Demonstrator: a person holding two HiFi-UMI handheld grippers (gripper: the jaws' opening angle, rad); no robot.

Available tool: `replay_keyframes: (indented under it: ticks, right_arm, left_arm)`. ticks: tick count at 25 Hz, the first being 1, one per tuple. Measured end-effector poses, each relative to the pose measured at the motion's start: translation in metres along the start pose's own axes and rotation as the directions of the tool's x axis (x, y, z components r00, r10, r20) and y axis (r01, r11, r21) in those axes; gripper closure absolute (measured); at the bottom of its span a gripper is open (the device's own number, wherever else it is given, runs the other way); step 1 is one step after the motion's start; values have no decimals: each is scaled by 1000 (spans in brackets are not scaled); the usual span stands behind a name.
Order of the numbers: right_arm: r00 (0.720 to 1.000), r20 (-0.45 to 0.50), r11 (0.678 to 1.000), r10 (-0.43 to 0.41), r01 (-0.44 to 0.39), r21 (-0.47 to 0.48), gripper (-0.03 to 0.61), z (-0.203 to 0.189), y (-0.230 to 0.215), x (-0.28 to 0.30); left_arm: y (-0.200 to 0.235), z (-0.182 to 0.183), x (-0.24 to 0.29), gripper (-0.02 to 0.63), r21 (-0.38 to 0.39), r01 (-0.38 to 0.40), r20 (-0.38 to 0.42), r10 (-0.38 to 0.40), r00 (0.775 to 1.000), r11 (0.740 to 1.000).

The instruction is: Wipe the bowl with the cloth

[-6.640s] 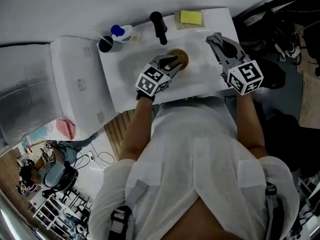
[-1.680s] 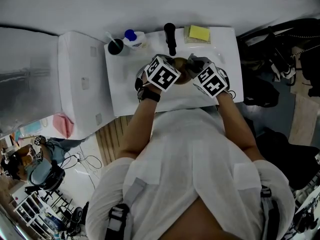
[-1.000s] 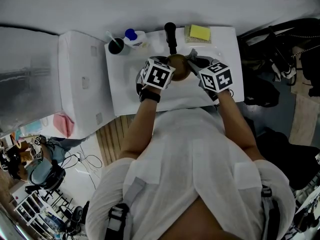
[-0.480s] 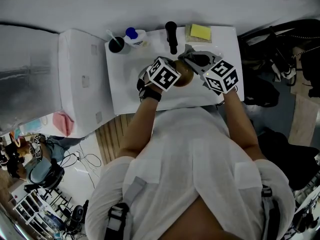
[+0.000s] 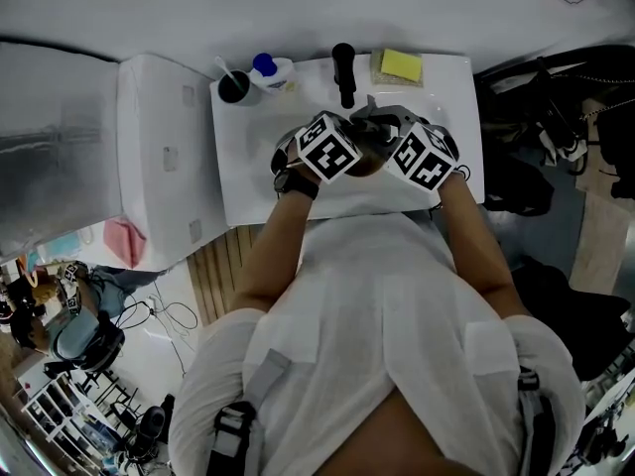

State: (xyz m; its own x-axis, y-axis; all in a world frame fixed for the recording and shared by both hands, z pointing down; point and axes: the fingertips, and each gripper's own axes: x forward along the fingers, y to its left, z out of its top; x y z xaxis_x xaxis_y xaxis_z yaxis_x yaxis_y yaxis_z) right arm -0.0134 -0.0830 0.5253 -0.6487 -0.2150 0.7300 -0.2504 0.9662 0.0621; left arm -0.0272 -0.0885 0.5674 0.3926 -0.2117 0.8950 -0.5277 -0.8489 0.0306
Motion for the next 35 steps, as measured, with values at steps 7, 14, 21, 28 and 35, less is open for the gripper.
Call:
replay_keyframes:
  ticks: [7,14,21,28,35]
  right_arm:
    - [985,-173,1000,26,-28,-12,490,-25,6,15]
    - [984,-148,951,-100,138,278,534,-33,-29,10]
    - [964,-38,736,-263,226,638,532,-44,-66,-10]
    - [958,-48,702,-284,242,670,532,-48,-65,-10]
    - [977,-144,872,-155,203,446,532,-51,-35,3]
  left_arm:
    - [-12,21,-8,597,221,6,10,-8,1000,975]
    - [-7,20,1,393,47,12,73,-15,997,999]
    - [10,19,-4,390,-365,-22,223,111,968,931]
    - [10,16,0,498,-358,-83,141,141,980,930]
    - [-4,13,3,545,-54,-22,-7,22,1000,998]
